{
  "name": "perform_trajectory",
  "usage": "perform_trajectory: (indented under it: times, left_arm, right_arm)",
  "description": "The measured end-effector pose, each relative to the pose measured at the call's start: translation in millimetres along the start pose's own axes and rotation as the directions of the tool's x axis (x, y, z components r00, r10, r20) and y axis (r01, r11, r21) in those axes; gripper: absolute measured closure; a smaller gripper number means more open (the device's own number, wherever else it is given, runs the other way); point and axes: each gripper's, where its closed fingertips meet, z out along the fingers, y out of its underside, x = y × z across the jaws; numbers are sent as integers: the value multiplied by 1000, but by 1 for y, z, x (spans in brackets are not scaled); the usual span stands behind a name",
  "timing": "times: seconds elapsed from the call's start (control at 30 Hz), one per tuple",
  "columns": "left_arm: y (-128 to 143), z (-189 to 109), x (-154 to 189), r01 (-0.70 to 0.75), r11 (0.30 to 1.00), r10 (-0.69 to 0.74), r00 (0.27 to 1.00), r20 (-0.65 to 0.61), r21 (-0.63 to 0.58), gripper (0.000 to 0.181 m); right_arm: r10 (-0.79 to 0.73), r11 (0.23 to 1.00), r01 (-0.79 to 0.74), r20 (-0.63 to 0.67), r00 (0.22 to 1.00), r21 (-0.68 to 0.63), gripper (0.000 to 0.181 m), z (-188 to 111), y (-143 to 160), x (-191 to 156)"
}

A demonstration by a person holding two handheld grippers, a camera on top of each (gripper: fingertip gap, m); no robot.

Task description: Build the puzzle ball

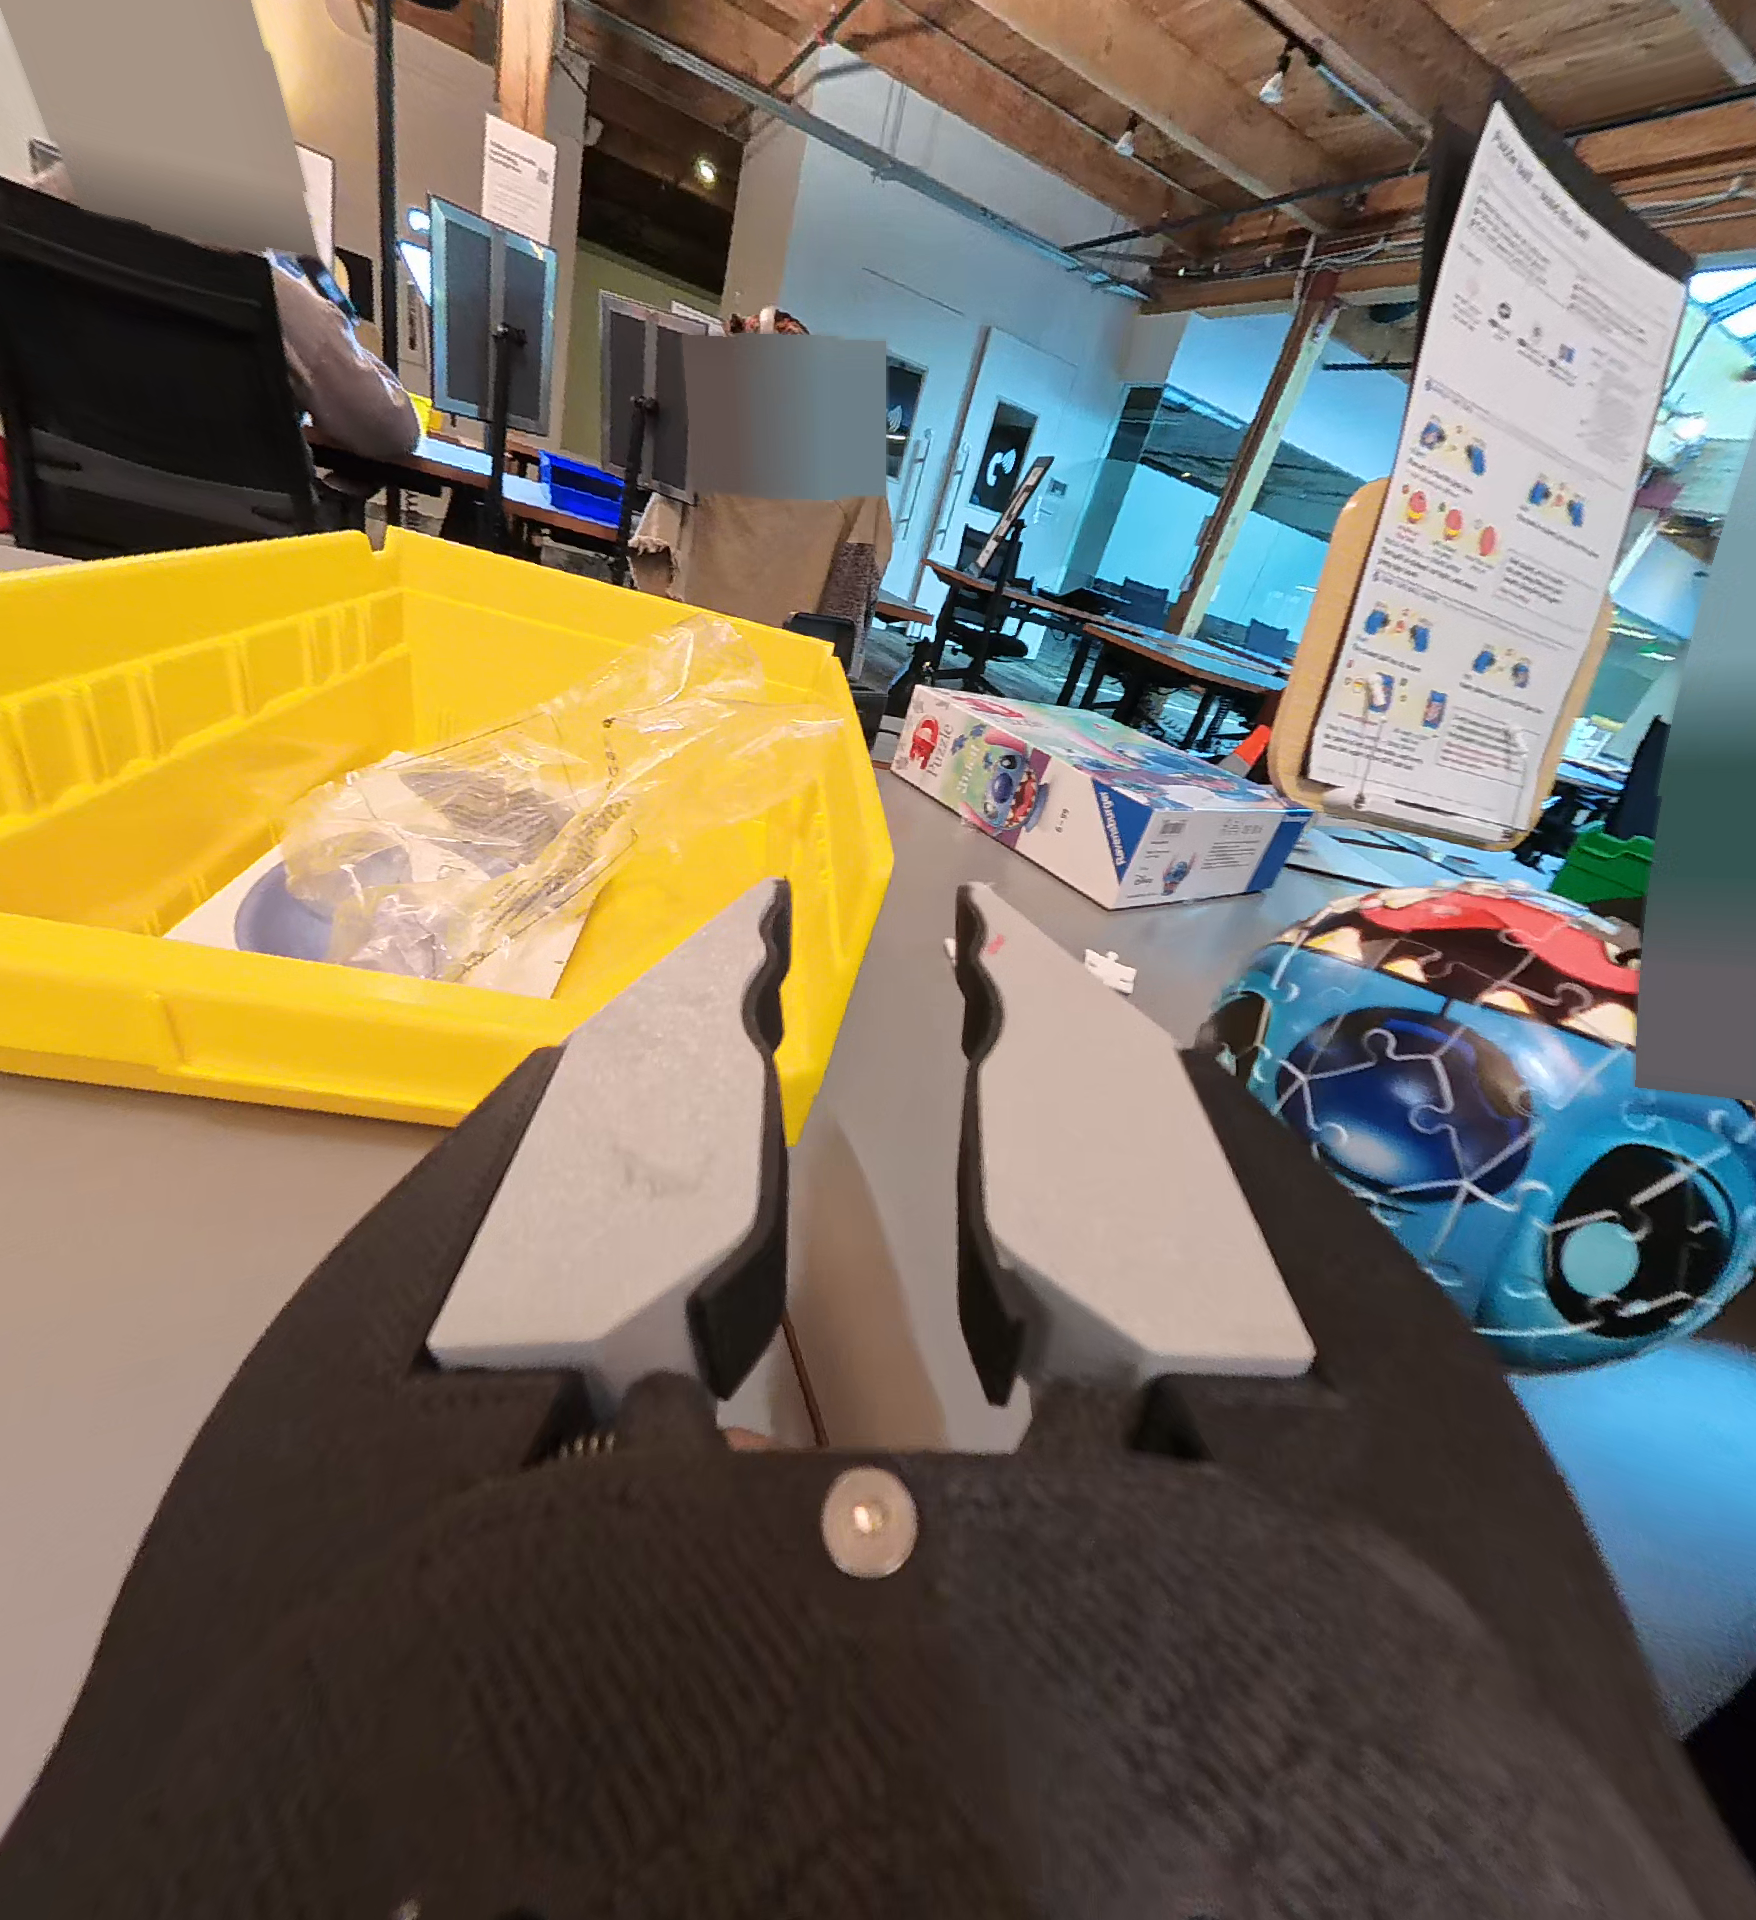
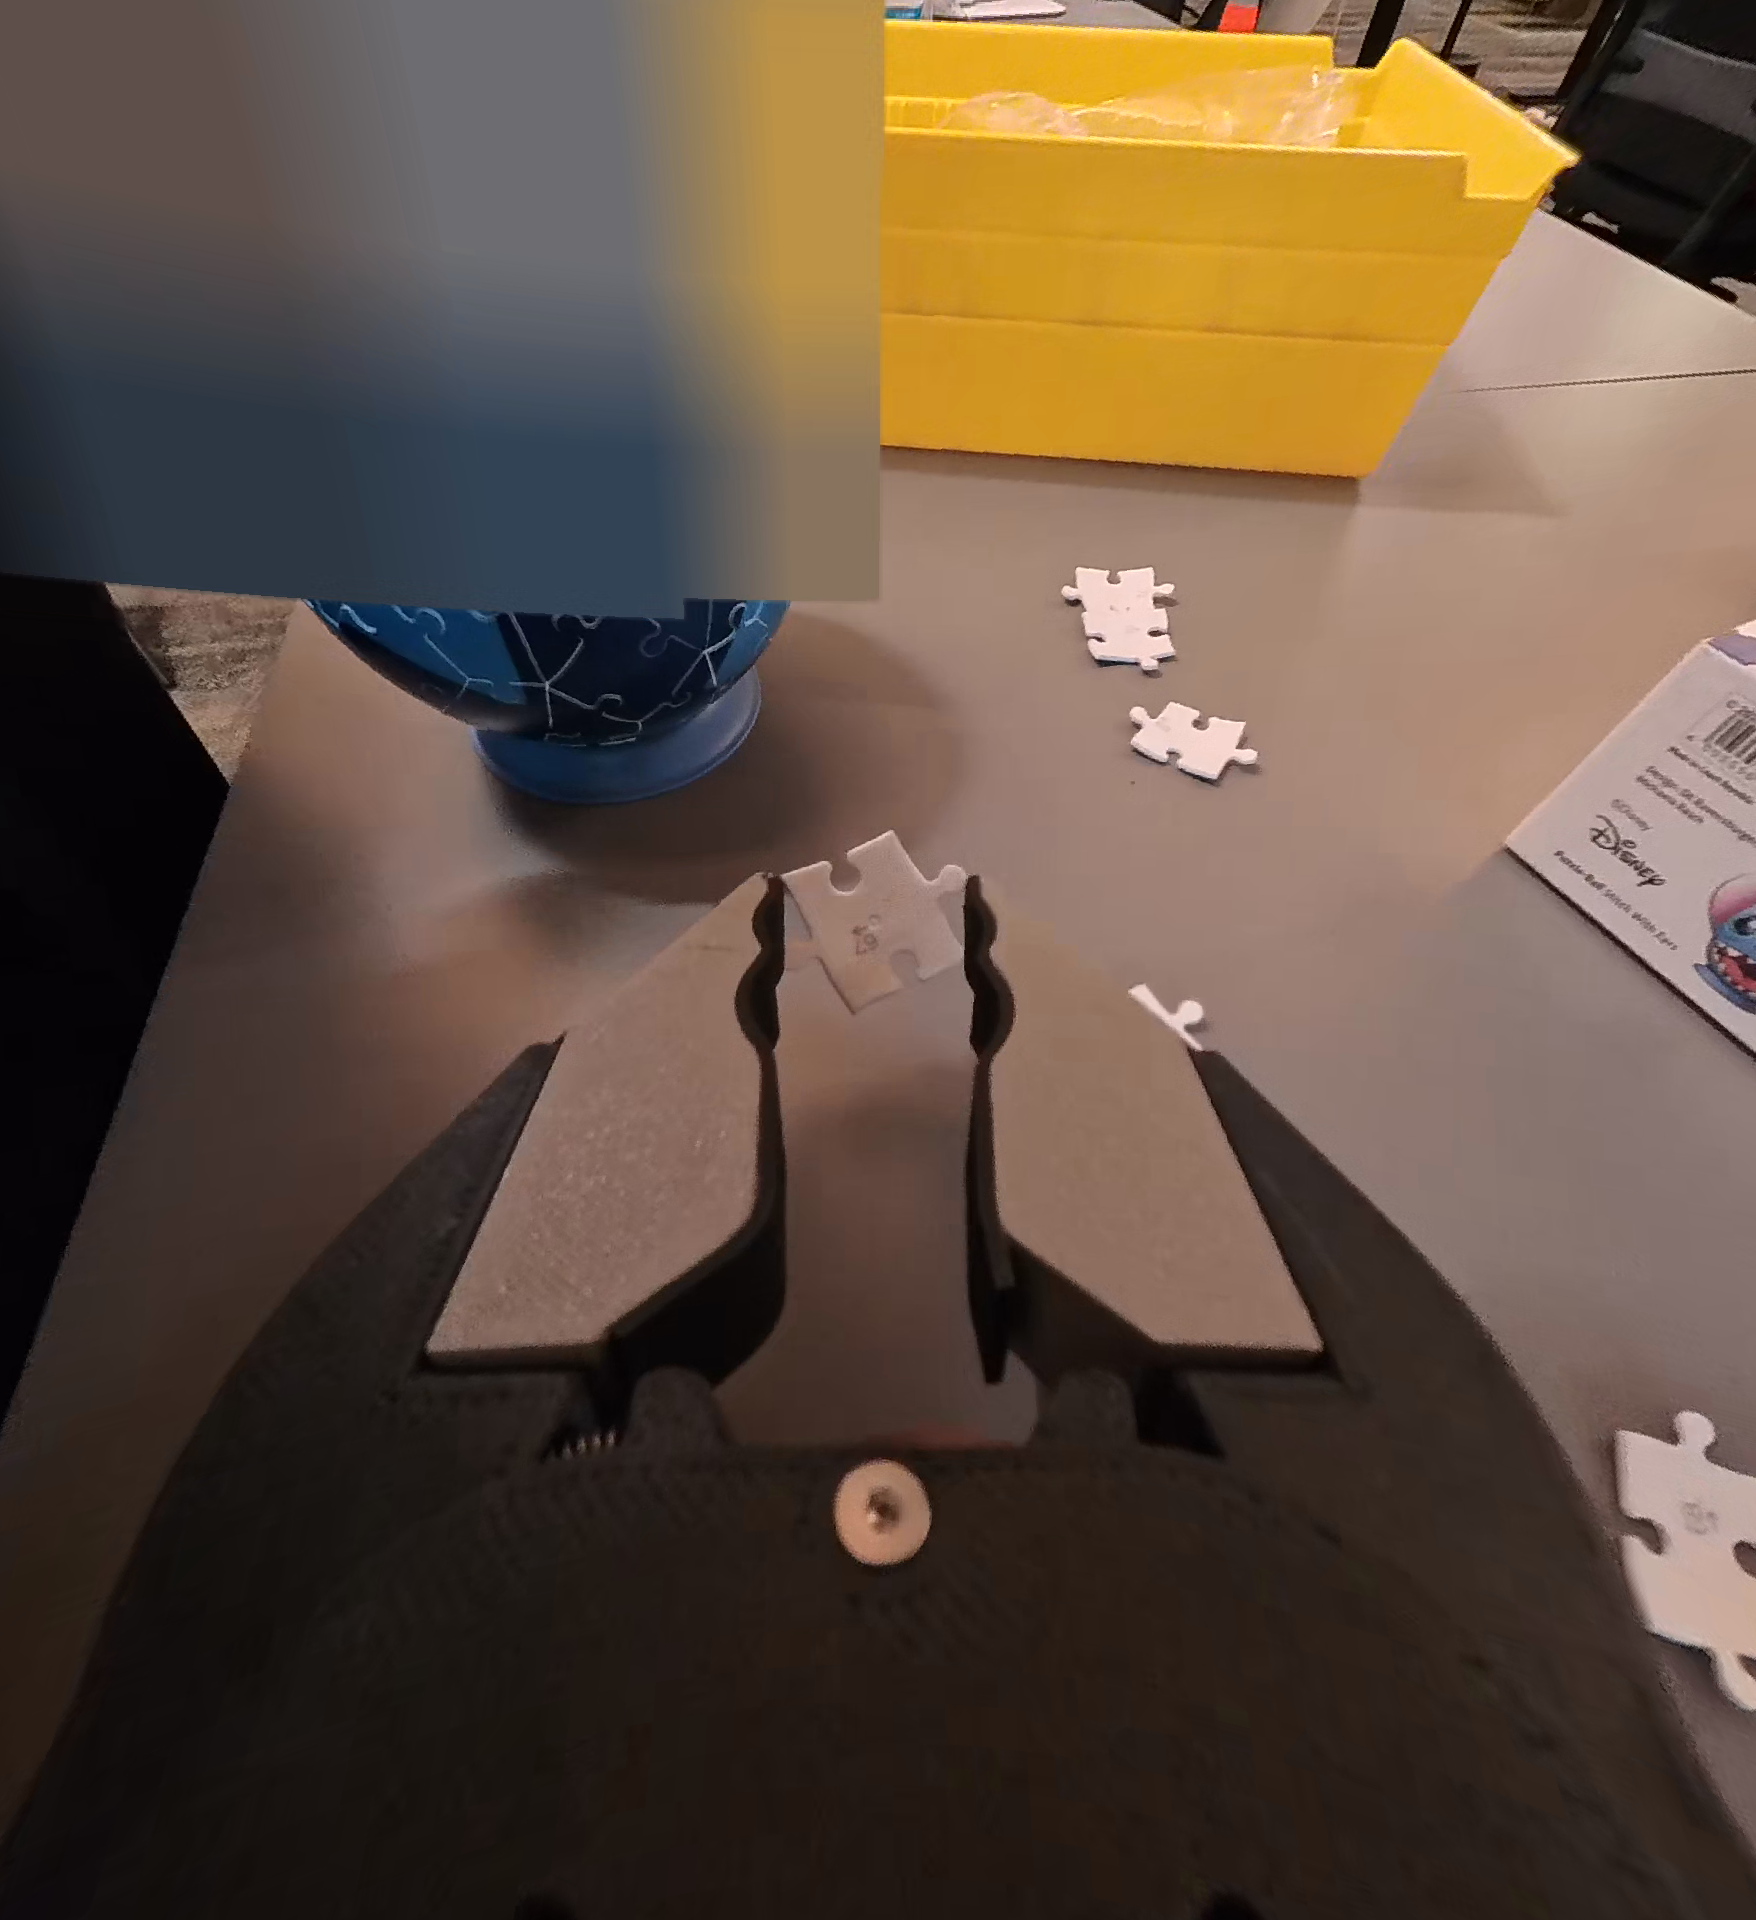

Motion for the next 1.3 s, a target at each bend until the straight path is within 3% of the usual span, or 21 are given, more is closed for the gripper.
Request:
perform_trajectory:
  times: [0.47, 0.87, 1.1, 1.2, 1.3]
  left_arm:
    - [1, 3, -1, 14, 1000, -14, 1000, -15, -6, 153]
    - [-6, -5, 22, -64, 996, 71, 991, -117, 56, 155]
    - [-6, -14, 45, -168, 980, 185, 965, -187, 105, 157]
    - [-6, -25, 64, -217, 973, 229, 951, -208, 77, 156]
    - [-23, -53, 110, -264, 956, 291, 912, -290, 127, 156]
  right_arm:
    - [-72, 996, 76, -106, 992, 37, 150, -6, -4, 27]
    - [32, 995, -19, -134, 990, 98, 150, -8, -12, 45]
    - [153, 981, -127, -186, 971, 145, 150, -22, -13, 51]
    - [219, 960, -183, -166, 961, 211, 150, -32, -22, 35]
    - [259, 946, -230, -107, 960, 230, 150, -38, -25, 4]
